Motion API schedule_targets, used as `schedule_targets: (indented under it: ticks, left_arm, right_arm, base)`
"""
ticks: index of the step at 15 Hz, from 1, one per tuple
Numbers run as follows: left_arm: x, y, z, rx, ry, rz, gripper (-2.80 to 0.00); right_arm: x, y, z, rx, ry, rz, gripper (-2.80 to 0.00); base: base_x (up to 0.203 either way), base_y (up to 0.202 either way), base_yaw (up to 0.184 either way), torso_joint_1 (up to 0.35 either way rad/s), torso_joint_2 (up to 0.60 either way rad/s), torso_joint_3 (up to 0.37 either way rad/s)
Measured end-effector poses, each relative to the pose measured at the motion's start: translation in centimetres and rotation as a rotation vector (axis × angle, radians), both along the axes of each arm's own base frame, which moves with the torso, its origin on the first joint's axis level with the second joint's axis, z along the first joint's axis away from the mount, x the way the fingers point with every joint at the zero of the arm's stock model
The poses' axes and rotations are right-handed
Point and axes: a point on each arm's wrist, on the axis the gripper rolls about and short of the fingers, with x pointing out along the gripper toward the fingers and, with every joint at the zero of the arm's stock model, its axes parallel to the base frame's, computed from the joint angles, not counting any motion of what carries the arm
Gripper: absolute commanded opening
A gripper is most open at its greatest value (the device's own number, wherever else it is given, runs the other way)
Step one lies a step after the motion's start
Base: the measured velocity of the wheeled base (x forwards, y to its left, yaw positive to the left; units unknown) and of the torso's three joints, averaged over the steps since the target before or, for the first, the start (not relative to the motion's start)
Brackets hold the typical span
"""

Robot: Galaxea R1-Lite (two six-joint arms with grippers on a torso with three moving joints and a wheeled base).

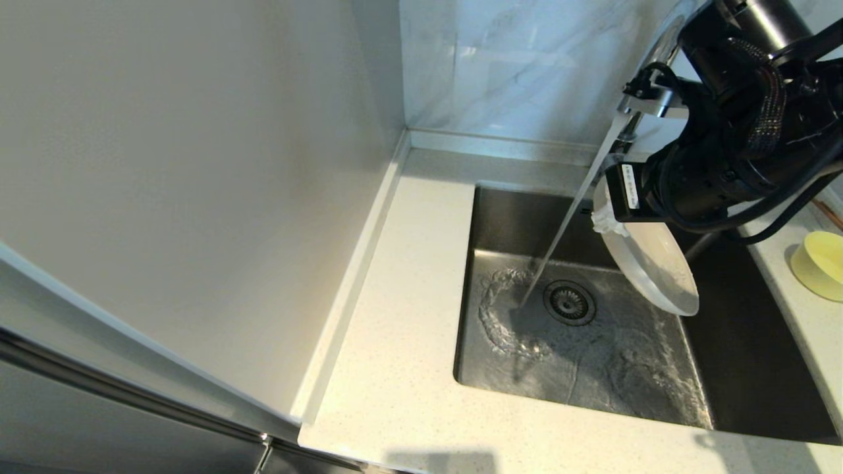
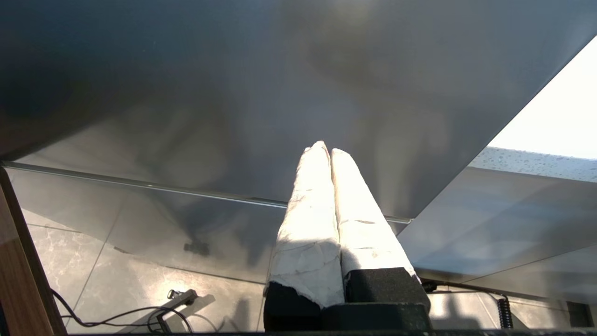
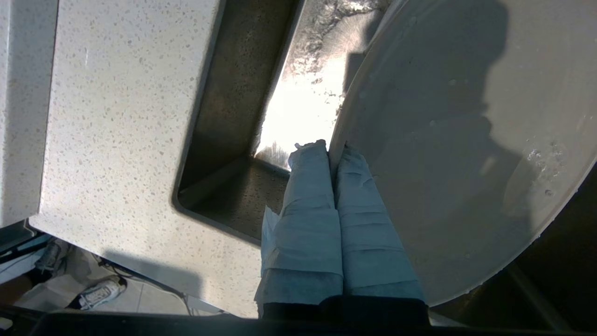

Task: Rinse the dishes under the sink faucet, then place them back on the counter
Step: Rinse the plate

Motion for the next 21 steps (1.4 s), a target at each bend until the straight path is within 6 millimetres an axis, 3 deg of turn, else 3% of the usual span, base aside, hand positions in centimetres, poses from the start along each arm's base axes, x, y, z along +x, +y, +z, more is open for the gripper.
schedule_targets:
  ticks: [9,12,16,21]
  left_arm:
    - [0.0,0.0,0.0,-0.001,0.0,0.0,-2.8]
    - [0.0,0.0,0.0,-0.001,0.0,-0.001,-2.8]
    - [0.0,0.0,0.0,0.0,0.0,-0.001,-2.8]
    - [0.0,0.0,0.0,-0.001,0.0,0.0,-2.8]
  right_arm:
    - [-0.4,2.1,0.2,0.017,-0.041,0.069,-2.8]
    - [-0.6,1.8,0.0,0.005,-0.017,0.06,-2.8]
    - [-0.9,-2.6,0.8,0.093,0.046,-0.075,-2.8]
    - [-4.1,-8.6,4.4,0.534,0.067,-0.015,-2.8]
  base:
    - [0.0,0.0,0.0,0.0,0.0,0.0]
    - [0.0,0.0,0.0,0.0,0.0,0.0]
    - [0.0,0.0,0.0,0.0,0.0,0.0]
    - [0.0,0.0,0.0,0.0,0.0,0.0]
